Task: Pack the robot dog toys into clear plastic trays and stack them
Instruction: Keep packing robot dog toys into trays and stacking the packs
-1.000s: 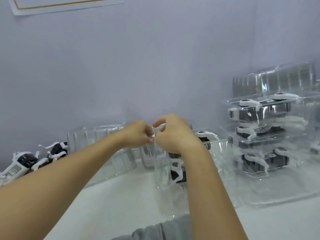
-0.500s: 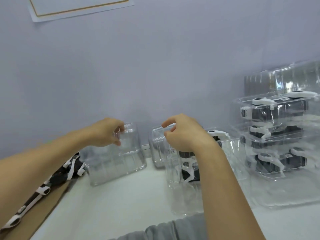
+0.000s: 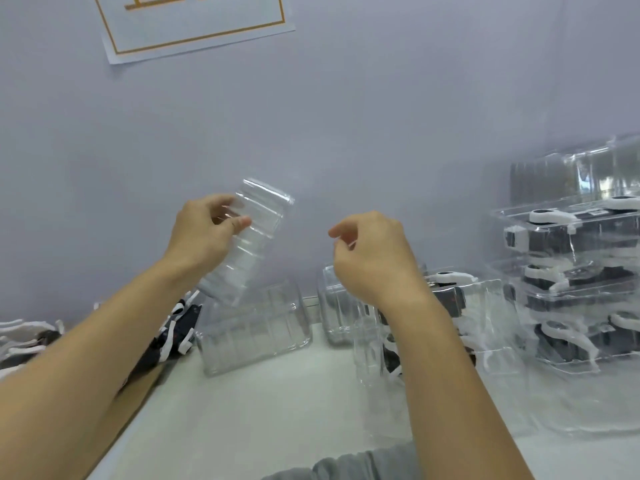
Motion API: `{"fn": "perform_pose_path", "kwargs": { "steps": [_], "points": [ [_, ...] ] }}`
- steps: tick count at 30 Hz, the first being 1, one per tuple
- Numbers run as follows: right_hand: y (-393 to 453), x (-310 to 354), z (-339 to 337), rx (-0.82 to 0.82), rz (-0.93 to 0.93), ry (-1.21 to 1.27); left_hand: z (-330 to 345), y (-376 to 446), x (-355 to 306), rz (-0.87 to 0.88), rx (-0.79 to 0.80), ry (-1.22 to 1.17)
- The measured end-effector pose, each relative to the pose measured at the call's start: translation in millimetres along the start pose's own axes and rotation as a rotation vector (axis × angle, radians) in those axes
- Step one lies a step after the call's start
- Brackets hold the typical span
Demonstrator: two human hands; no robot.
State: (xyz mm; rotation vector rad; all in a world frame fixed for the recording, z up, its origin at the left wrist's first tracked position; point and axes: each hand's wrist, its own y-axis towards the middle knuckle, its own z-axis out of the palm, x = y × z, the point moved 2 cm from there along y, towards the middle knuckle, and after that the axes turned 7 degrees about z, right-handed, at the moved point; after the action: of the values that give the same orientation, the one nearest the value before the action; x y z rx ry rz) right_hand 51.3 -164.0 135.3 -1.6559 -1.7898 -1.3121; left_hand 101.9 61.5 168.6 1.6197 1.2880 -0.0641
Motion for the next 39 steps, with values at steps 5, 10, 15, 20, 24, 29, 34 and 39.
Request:
{"fn": "perform_pose_path", "kwargs": {
  "steps": [5,10,15,20,24,29,34,39],
  "points": [
    [-9,26,29,0.084,-0.065,0.258,-9,-47,-32,0.069,-0.229,-0.303],
    [-13,36,42,0.135,-0.132,0.494,-12,-79,-39,0.037,-0.361,-0.463],
    [-17,38,49,0.215,-0.121,0.622,-16,-82,-32,-0.041,-0.389,-0.471],
    [-21,39,51,0.241,-0.051,0.731,-21,-80,-28,-0.093,-0.341,-0.498],
    [-23,41,52,0.243,-0.023,0.755,-23,-79,-28,-0.097,-0.312,-0.496],
    [-24,40,57,0.229,0.011,0.749,-25,-78,-27,-0.091,-0.309,-0.447],
    [-24,39,62,0.223,0.046,0.756,-27,-78,-22,-0.099,-0.296,-0.41],
    [-24,38,67,0.197,0.076,0.749,-24,-77,-19,-0.095,-0.299,-0.382]
  ]
}}
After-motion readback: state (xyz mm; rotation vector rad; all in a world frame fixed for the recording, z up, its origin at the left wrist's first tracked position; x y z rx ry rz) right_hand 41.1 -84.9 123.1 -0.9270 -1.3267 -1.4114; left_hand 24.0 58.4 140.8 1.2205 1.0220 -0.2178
